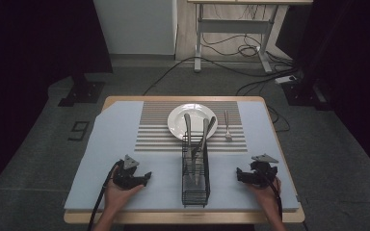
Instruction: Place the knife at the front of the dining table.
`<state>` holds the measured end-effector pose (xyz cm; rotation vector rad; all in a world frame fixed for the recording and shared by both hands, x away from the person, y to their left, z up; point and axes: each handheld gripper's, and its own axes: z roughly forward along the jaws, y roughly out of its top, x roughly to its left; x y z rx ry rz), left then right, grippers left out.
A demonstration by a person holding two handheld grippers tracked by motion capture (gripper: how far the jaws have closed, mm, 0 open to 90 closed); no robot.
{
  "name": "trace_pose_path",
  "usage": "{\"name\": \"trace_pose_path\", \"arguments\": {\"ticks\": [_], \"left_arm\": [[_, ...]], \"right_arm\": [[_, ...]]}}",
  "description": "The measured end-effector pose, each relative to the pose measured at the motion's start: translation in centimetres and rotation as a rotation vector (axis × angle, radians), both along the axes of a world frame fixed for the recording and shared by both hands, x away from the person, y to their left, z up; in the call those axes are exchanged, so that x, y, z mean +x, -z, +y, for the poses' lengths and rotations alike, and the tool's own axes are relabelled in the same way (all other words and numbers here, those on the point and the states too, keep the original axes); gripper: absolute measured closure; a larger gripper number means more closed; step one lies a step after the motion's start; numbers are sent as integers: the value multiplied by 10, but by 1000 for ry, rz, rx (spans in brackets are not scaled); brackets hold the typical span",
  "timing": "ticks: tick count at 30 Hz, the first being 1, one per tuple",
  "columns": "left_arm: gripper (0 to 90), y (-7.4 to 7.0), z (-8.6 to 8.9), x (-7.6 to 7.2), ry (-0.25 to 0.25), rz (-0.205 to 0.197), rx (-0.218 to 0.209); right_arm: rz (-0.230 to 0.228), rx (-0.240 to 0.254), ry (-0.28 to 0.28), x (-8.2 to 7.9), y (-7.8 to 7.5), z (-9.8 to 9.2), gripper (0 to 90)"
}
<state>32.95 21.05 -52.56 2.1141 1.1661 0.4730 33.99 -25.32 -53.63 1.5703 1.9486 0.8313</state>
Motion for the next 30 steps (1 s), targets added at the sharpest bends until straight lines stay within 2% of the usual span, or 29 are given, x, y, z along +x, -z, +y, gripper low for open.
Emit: {"name": "trace_pose_path", "arguments": {"ticks": [5,8,12,17,18,19,20,30], "left_arm": [[271,-2,0,0,0,4,-16],[271,-11,-5,-3,16,-24,-19],[271,-22,-9,-3,31,-41,-48],[272,-35,-14,1,40,-63,-54],[272,-43,-16,3,48,-70,-71],[273,-43,-16,3,48,-70,-71],[273,-50,-19,6,55,-78,-77],[281,-85,-42,21,79,-104,-120]], "right_arm": [[-1,1,1,0,0,0,16],[-4,2,2,-1,0,0,23],[-6,3,5,-1,0,0,31],[-7,4,8,-1,0,0,35],[-7,4,8,-1,0,0,35],[-7,4,8,-1,0,0,35],[-7,4,8,-1,0,0,35],[-9,4,4,-1,0,0,48]]}}
